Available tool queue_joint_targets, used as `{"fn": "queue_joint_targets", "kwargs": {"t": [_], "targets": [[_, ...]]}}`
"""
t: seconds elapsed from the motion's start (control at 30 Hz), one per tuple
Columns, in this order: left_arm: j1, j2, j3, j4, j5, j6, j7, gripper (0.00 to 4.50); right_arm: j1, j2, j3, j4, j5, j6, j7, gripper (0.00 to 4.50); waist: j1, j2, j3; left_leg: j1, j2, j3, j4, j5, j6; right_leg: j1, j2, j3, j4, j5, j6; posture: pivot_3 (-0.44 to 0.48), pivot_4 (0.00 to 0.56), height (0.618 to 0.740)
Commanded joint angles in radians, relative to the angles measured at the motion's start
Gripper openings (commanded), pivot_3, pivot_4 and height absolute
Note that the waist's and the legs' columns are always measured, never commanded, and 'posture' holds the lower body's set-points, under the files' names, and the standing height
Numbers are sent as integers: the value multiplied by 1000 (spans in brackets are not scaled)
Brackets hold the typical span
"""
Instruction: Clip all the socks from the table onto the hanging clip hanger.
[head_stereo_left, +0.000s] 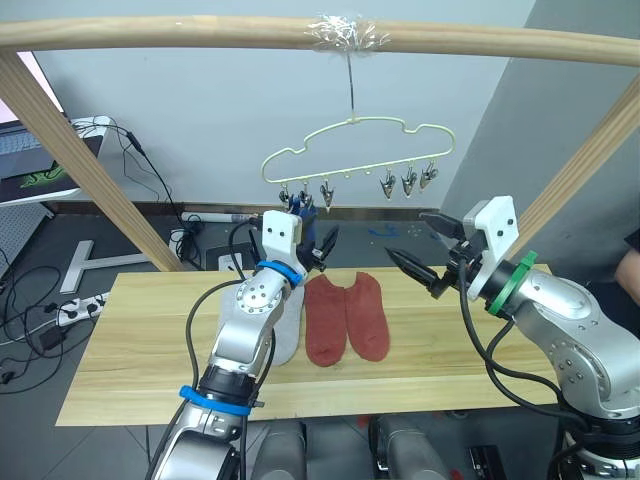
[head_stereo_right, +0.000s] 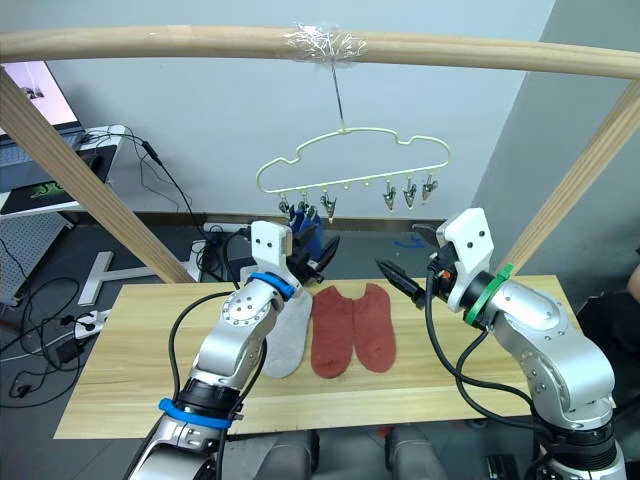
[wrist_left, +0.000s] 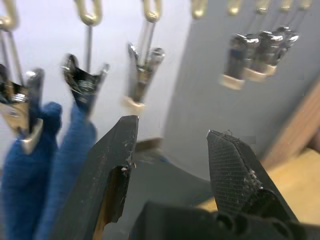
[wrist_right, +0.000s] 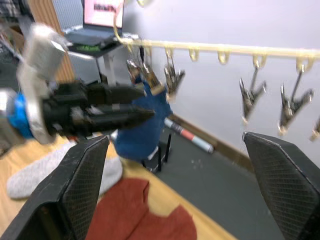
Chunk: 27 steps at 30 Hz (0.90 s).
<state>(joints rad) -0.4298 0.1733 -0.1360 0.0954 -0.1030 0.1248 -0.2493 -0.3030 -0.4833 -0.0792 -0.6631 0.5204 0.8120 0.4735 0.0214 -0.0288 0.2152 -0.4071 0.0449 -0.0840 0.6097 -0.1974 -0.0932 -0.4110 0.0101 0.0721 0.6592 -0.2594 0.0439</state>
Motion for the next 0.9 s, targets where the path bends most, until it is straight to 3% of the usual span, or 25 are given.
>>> {"fn": "queue_joint_targets", "kwargs": {"t": [0.03,0.23,0.43,0.9], "targets": [[-51,-35,-2,98,46,-98,25,2462,-34,-19,-27,-42,30,1,-5,4500,0,0,0,0,0,0,0,0,0,0,0,0,0,0,0,62,144,740],[-167,-98,7,279,103,-197,79,2462,-56,-37,-41,-38,41,9,-15,4500,1,0,-1,0,0,0,0,0,0,0,0,0,0,0,1,49,135,740],[-233,-106,26,337,142,-242,132,2462,-51,-51,-43,-32,42,-1,-20,4500,-6,0,-1,0,0,0,0,0,0,0,0,0,1,1,1,48,132,740],[-168,-108,40,274,137,-211,120,2462,-50,-50,-41,-34,43,-12,-33,4500,-22,1,-4,2,0,0,1,0,0,1,0,0,4,1,1,45,114,740]]}}
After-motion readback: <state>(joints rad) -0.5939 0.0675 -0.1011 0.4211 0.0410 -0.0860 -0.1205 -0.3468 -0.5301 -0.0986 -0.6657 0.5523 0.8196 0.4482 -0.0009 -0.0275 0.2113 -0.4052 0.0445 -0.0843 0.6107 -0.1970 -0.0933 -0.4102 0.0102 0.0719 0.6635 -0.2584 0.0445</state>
